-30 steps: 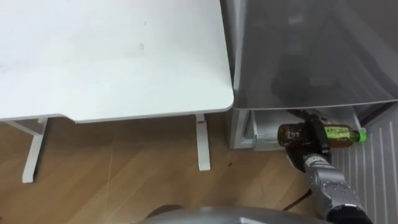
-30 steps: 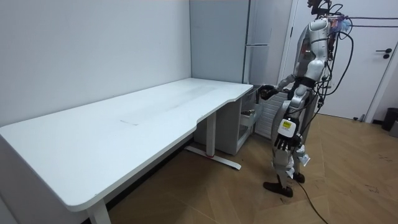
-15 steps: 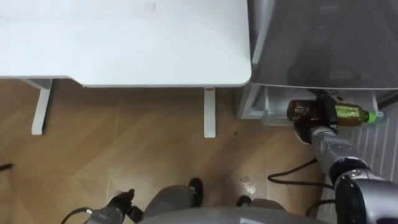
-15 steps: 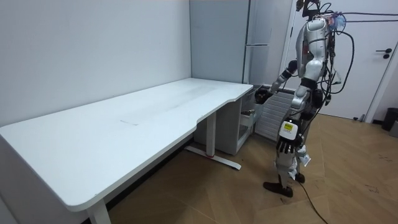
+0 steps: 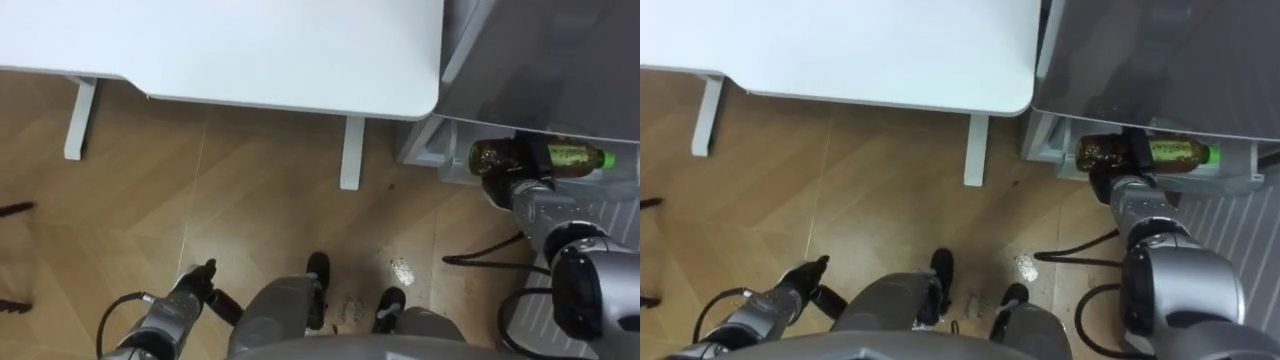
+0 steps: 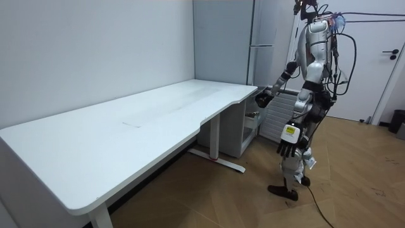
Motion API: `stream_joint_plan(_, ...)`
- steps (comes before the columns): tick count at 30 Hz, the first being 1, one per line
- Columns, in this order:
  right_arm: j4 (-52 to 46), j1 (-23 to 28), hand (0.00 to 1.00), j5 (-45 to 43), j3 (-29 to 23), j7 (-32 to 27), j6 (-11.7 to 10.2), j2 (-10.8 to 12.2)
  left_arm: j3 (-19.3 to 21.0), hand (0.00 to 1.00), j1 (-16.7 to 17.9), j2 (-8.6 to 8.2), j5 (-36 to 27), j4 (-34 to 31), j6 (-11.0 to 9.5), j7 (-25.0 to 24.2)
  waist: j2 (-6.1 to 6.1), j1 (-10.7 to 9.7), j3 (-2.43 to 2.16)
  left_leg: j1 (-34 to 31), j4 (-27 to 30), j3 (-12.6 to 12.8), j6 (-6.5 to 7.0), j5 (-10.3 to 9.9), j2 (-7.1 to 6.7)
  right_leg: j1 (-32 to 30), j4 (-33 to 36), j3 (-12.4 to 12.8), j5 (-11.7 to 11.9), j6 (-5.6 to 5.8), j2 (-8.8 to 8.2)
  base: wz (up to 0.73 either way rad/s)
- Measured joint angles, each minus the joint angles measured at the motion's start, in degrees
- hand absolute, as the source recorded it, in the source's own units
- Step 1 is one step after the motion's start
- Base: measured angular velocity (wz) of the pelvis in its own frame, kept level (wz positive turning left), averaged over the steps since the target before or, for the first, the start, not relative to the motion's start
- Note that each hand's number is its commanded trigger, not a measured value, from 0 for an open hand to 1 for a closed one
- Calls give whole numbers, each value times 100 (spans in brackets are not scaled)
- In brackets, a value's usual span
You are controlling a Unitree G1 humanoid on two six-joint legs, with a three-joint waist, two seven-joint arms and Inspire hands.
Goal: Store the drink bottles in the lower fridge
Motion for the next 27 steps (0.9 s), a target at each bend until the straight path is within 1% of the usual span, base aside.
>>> stream_joint_plan(4, 8, -113, 100, -97, -93, -10, 33, -96, 0, 0, -17, 63, -104, 90, -43, -31, 10, 23, 2, -132, -3, -3, 9, 22, 0, -166, 70, 2, -6, -2, -12, 0)
stream_joint_plan(7, 10, -186, 100, -197, -92, -67, 33, -205, -2, 0, -15, 120, -320, 108, -34, -39, 21, 90, 4, -222, -9, 1, 15, 54, -9, -304, 192, -18, -34, -5, -49, 0)
stream_joint_plan(8, 13, -192, 80, -187, -105, -87, 36, -238, 4, 0, -10, 134, -384, 113, -34, -39, 20, 93, 5, -228, -17, -2, 15, 71, -22, -326, 223, -22, -53, -6, -63, 8)
stream_joint_plan(9, 13, -192, 16, -172, -154, -131, 37, -260, 7, 0, 5, 140, -430, 118, -36, -37, 20, 89, 5, -222, -23, -7, 22, 85, -47, -336, 291, -53, -99, -7, -101, 12)
stream_joint_plan(10, 12, -192, 0, -165, -165, -163, 37, -268, 9, 0, 11, 144, -430, 123, -37, -37, 18, 87, 6, -219, -28, -6, 28, 94, -62, -344, 338, -80, -131, -5, -130, 18)
stream_joint_plan(12, 12, -264, 0, -170, -324, -261, 36, -304, 11, 0, 5, 158, -428, 121, -87, -41, -13, 87, 26, -253, -37, 6, 48, 129, -92, -473, 579, -82, -240, 7, -222, 13)
stream_joint_plan(15, 13, -359, 0, -191, -458, -332, 34, -323, 18, 0, 4, 160, -426, 121, -111, -90, -13, 51, 30, -343, -35, 16, 69, 176, -110, -599, 694, -63, -278, 17, -269, 5)
stream_joint_plan(17, 13, -378, 0, -186, -547, -376, 33, -324, 16, 0, 7, 161, -427, 121, -111, -141, -13, 17, 30, -346, -35, 16, 76, 186, -118, -600, 703, -60, -283, 24, -277, 5)
stream_joint_plan(20, 13, -415, 0, -157, -550, -458, 33, -362, 19, 0, 58, 174, -417, 117, -131, -157, -12, -29, 29, -344, -46, 22, 85, 194, -133, -600, 704, -65, -292, 37, -290, 1)
stream_joint_plan(22, 15, -426, 0, -151, -551, -518, 33, -366, 20, 0, 116, 216, -418, 81, -130, -158, -12, -50, 29, -332, -53, 23, 88, 196, -175, -588, 704, -90, -294, 41, -302, 2)
stream_joint_plan(24, 19, -426, 0, -148, -566, -558, 35, -376, 23, 0, 162, 290, -419, 67, -125, -155, -12, -67, 28, -328, -60, 60, 92, 198, -178, -576, 698, -112, -296, 44, -310, 5)
stream_joint_plan(27, 44, -425, 0, -144, -761, -627, 35, -380, 48, 0, 213, 331, -402, 58, -111, -144, -6, -95, 25, -320, -63, 156, 98, 201, -154, -535, 667, -136, -296, 44, -313, 7)
